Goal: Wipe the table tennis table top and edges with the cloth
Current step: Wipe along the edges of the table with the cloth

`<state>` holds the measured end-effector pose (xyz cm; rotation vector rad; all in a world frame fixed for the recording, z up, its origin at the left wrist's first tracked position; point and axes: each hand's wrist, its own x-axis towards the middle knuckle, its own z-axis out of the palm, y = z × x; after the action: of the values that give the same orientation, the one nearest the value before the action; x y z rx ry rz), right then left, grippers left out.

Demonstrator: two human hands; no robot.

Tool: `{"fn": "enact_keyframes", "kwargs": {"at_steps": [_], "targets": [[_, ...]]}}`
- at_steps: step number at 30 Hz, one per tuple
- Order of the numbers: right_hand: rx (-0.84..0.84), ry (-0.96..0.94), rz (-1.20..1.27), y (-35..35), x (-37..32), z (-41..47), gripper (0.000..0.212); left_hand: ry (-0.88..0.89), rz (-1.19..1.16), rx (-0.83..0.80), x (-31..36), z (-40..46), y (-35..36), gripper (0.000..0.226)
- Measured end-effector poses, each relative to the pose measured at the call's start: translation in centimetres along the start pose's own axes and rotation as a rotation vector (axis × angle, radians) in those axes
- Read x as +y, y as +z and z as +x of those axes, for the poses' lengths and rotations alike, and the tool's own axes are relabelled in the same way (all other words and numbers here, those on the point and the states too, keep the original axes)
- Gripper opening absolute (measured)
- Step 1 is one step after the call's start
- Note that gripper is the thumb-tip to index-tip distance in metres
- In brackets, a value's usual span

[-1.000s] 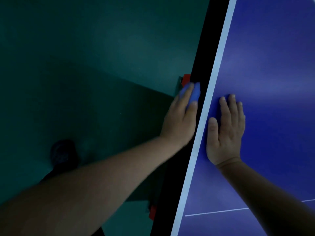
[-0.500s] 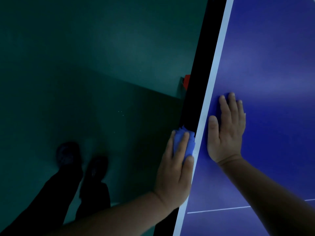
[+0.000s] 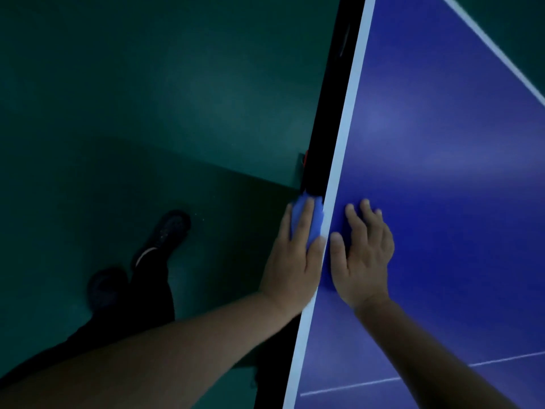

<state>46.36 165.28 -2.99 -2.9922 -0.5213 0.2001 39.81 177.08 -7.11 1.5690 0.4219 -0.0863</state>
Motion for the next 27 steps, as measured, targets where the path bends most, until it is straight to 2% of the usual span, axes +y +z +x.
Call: {"fn": "enact_keyframes", "kwargs": {"at_steps": [4,9,12,15,18,22,24,27], "targets": [[0.112,0.007,0.100,-1.5,-1.0,6.2,0.035,0.016,0.008,0.009,0.3,2.5,-0.5,0.058],[0.051,-0.034,0.081,-2.7,-0.7,19.7,0.049,-0.025,-0.030,0.034,3.9,14.3,-2.3,0.060],[0.005,0.054,0.043,-2.5,-1.0,25.6,0.054,-0.062,-0.061,0.040,6.1,21.0,-3.4,0.056],[0.019,0.129,0.054,-1.9,-1.5,26.4,0.055,-0.023,-0.053,0.062,5.6,21.7,-3.5,0.055],[0.026,0.126,0.051,-1.9,-1.3,26.2,0.057,0.034,-0.053,0.047,3.3,16.4,-2.9,0.057],[0.036,0.129,0.053,-1.7,-1.2,26.4,0.059,-0.056,-0.103,0.003,2.3,11.4,-2.2,0.056],[0.035,0.124,0.048,-1.7,-1.1,26.3,0.060,-0.044,-0.099,0.022,2.7,13.6,-2.5,0.055],[0.035,0.127,0.041,-1.7,-1.0,26.4,0.061,-0.010,-0.071,0.071,4.5,21.5,-3.3,0.057]]}}
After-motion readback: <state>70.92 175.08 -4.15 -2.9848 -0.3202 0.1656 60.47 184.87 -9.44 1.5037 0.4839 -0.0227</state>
